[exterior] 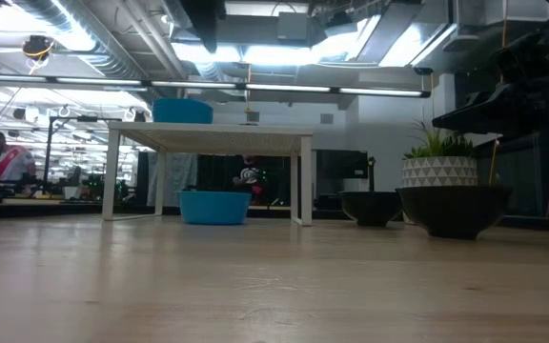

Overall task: Pick & Place Mini bowls
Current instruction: Stack the blue bowl on top of the stacked blue bowl on the shelf

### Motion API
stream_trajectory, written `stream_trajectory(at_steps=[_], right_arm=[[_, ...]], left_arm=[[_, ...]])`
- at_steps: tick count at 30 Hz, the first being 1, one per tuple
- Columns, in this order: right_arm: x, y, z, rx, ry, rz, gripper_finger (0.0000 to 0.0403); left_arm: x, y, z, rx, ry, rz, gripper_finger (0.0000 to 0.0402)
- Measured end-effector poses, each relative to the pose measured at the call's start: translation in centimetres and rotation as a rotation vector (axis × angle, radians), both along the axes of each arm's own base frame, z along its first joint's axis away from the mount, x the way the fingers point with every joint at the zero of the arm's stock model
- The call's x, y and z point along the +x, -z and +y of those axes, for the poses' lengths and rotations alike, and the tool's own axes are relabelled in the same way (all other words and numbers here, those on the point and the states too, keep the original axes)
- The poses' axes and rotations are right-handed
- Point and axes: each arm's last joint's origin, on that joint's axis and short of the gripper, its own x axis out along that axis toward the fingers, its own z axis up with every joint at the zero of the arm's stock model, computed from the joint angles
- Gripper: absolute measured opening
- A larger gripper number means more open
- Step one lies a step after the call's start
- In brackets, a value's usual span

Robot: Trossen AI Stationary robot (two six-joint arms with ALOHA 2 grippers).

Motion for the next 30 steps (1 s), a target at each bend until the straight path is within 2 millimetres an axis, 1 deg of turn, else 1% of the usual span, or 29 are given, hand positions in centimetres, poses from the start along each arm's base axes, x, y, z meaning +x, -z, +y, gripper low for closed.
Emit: stream_trajectory(at_steps=[6, 10, 14, 24, 30], right_arm=[[0.0, 0.0, 0.0, 0.000, 0.000, 0.000, 0.0182], [0.0, 0.0, 0.0, 0.000, -0.001, 0.000, 0.0182], [0.0, 0.0, 0.0, 0.000, 0.000, 0.000, 0.0182], [0.0, 0.0, 0.0, 0.000, 0.000, 0.000, 0.0182], [0.0, 0.0, 0.0, 0.000, 0.000, 0.000, 0.0182]], left_arm=[[0.6, 0.4, -4.6, 0.031, 0.102, -0.026, 0.0002], [0.9, 0.6, -7.0, 0.028, 0.138, -0.050, 0.0001], [1.0, 0.8, -9.1, 0.061, 0.143, -0.068, 0.0002], [1.4, 2.2, -12.9, 0.152, 0.156, -0.071, 0.0001], [2.6, 4.2, -14.4, 0.184, 0.152, -0.029, 0.0005]])
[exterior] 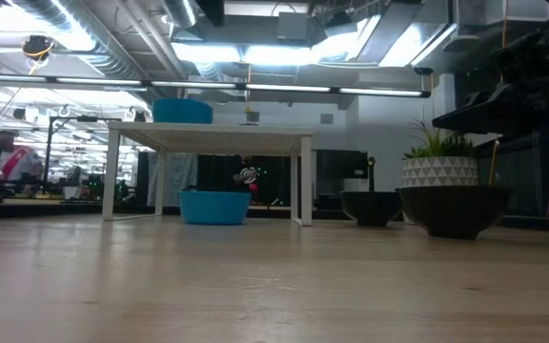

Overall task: Pick & Place Mini bowls
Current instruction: Stack the blue bowl on top of the stacked blue bowl on the shelf

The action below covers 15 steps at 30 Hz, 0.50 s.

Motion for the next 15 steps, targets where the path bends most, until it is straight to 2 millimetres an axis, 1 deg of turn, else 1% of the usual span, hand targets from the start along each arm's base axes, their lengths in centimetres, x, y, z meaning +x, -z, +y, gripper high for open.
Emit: stream_trajectory(at_steps=[6, 11, 15], right_arm=[[0.0, 0.0, 0.0, 0.000, 0.000, -0.001, 0.0182], [0.0, 0.0, 0.0, 0.000, 0.000, -0.001, 0.0182], [0.0, 0.0, 0.0, 0.000, 0.000, -0.001, 0.0182]], left_arm=[[1.7, 3.0, -0.7, 0.039, 0.004, 0.101, 0.0002], [2.5, 5.8, -0.7, 0.090, -0.003, 0.250, 0.0005], [3.2, 7.0, -0.7, 0.099, 0.009, 0.289, 0.0006]])
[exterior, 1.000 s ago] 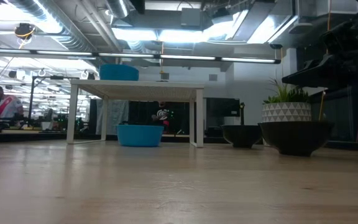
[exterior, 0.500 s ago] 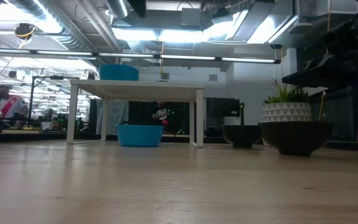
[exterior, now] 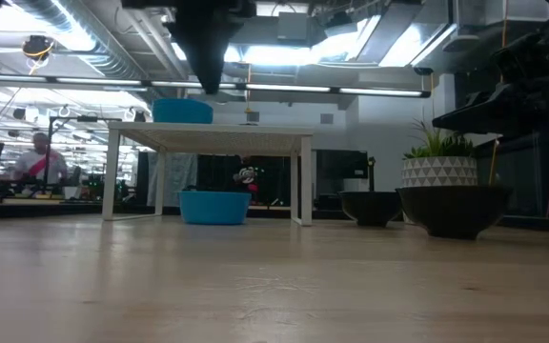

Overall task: Pick & Place Mini bowls
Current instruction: Stack the blue bowl on top of the stacked blue bowl on the shelf

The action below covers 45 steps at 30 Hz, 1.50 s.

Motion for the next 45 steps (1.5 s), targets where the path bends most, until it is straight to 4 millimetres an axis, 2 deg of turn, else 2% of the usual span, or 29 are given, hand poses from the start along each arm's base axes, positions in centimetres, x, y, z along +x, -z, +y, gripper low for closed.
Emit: stream_trajectory(at_steps=[3, 10, 16, 22, 25, 31, 37, 45], right_arm=[[0.0, 0.0, 0.0, 0.000, 0.000, 0.001, 0.0182], [0.0, 0.0, 0.0, 0.000, 0.000, 0.000, 0.0182], [0.0, 0.0, 0.0, 0.000, 0.000, 0.000, 0.0182], [0.0, 0.0, 0.0, 0.000, 0.000, 0.000, 0.0182], [0.0, 0.0, 0.0, 0.000, 0.000, 0.000, 0.0182], [0.0, 0.0, 0.0, 0.000, 0.000, 0.001, 0.0182], [0.0, 0.0, 0.0, 0.000, 0.000, 0.000, 0.0182], [0.0, 0.0, 0.0, 0.000, 0.000, 0.000, 0.0182]], left_arm=[[0.0, 0.8, 0.2, 0.064, 0.013, 0.013, 0.0002], [-2.9, 4.3, 1.9, 0.254, -0.062, -0.055, 0.0001], [-5.2, 7.1, 2.7, 0.209, -0.083, -0.222, 0.0002], [-6.9, 8.6, 3.0, 0.155, -0.031, -0.376, 0.0004], [-7.7, 9.3, 3.5, 0.150, -0.027, -0.393, 0.0005], [-7.9, 10.4, 4.6, 0.118, -0.062, -0.358, 0.0006], [-6.9, 10.5, 6.0, 0.013, -0.126, -0.404, 0.0012], [-6.4, 10.5, 6.7, -0.013, -0.083, -0.393, 0.0075]])
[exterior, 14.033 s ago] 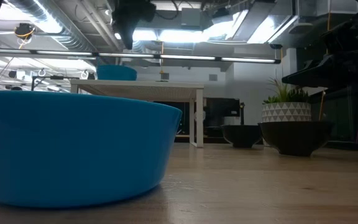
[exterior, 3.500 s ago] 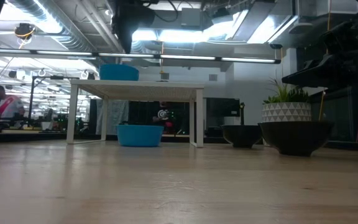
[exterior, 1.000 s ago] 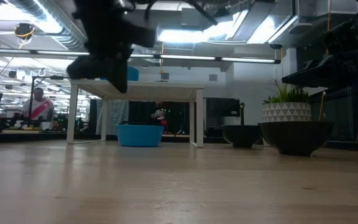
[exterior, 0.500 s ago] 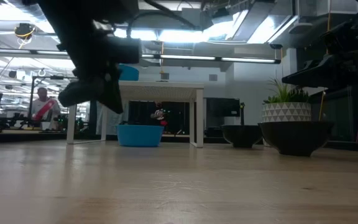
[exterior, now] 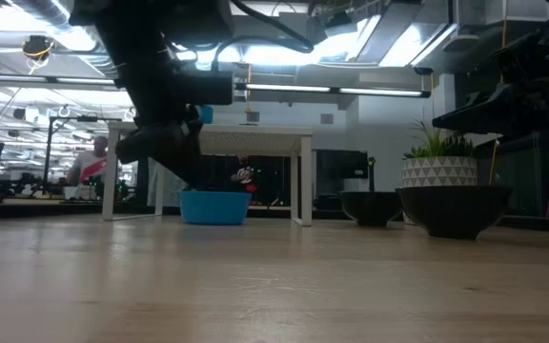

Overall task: Pick & Place Mini bowls
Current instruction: Stack the blue bowl on top of the stacked blue bowl on the shelf

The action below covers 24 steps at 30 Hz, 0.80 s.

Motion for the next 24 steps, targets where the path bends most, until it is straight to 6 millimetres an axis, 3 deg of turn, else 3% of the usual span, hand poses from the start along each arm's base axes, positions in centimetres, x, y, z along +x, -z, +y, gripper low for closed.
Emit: stream_trajectory(at_steps=[10, 24], right_arm=[[0.0, 0.0, 0.0, 0.000, 0.000, 0.000, 0.0182], [0.0, 0.0, 0.0, 0.000, 0.000, 0.000, 0.0182]], left_arm=[[0.3, -0.1, 1.2, 0.038, -0.057, -0.033, 0.0154], [1.2, 2.1, 4.1, 0.019, -0.171, 0.004, 0.0149]])
